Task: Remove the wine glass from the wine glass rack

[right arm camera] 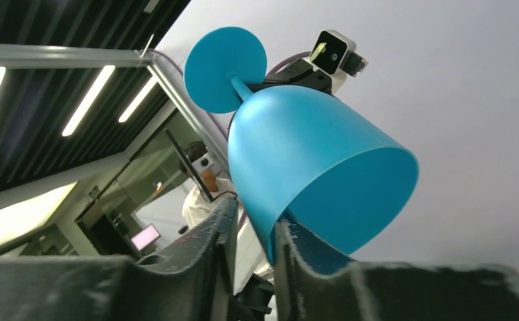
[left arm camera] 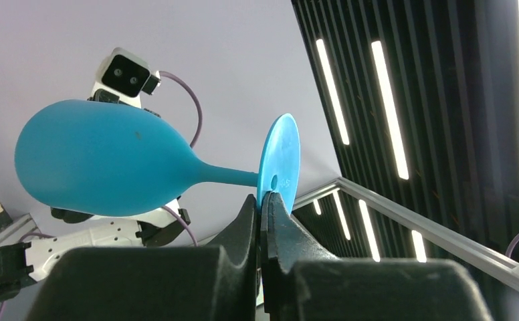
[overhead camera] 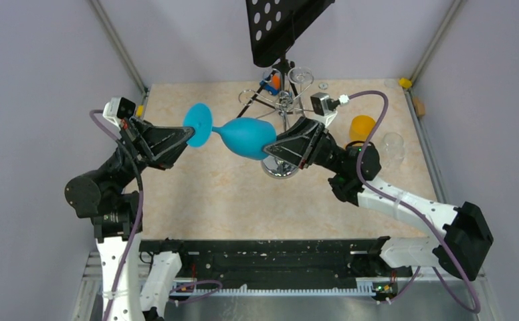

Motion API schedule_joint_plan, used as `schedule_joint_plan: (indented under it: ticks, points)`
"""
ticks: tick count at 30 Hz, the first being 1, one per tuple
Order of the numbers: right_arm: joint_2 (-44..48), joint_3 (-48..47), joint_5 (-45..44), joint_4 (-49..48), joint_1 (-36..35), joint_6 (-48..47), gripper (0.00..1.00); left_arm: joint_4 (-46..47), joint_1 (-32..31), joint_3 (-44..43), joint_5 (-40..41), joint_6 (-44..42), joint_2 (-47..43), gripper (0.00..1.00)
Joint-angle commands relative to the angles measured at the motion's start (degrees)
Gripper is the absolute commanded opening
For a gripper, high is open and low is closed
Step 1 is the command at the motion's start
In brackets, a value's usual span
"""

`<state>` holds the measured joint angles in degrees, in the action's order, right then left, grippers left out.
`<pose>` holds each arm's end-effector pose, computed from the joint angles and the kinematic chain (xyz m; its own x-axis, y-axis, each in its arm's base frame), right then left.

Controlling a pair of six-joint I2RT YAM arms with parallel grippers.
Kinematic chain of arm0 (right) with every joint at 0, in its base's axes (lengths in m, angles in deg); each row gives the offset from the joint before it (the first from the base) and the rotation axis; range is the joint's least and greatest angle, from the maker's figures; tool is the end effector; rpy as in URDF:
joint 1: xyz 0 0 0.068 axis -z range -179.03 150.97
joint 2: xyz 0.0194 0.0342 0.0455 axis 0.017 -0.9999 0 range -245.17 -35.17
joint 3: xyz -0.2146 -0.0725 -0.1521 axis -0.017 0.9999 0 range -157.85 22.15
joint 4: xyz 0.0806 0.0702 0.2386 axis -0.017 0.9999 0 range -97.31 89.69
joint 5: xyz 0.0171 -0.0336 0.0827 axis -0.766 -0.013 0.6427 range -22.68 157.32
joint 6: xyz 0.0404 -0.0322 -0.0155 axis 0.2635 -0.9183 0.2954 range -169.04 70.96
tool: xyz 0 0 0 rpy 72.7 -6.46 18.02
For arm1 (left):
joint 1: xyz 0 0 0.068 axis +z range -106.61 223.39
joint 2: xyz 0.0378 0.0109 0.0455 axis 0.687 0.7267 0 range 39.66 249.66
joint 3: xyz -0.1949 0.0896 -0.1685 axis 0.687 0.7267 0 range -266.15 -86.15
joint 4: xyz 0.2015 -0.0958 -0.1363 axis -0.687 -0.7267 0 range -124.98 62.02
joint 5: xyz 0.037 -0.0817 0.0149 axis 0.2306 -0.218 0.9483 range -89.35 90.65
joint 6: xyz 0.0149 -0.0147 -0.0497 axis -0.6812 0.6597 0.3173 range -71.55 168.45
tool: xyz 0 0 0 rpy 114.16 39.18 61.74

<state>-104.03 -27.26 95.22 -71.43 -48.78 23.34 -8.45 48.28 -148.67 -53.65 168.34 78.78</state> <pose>0.1493 0.2021 0.4089 -0.7104 0.4644 -0.5288 -0.7021 -0.4155 0.5783 0.0877 -0.0216 0.4970 -0.8087 -0.5769 -0.1147 0.3180 -0.2646 -0.9104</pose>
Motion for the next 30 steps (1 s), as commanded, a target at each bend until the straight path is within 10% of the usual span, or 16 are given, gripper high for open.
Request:
schedule_joint_plan:
  ticks: [1, 4, 15, 30]
  points:
    - [-0.69, -7.06, 3.63, -10.58, -1.41, 1.63, 0.22, -1.79, -0.14, -0.06, -3.72, -3.23, 0.41, 0.0]
    - [-0.8, -7.65, 3.67, -10.64, -1.47, 1.65, 0.0, -1.85, -0.14, 0.02, -3.49, -4.03, 0.42, 0.0]
    - [13.36, -12.13, 1.85, 28.8, -1.41, -26.81, 0.0, -5.5, -0.14, -5.17, -1.51, -21.39, 1.07, 0.72]
    - [26.77, -32.94, -42.97, 92.08, -1.4, -58.32, 0.0, -37.66, -0.14, -16.86, 6.84, -60.28, 5.98, 0.78]
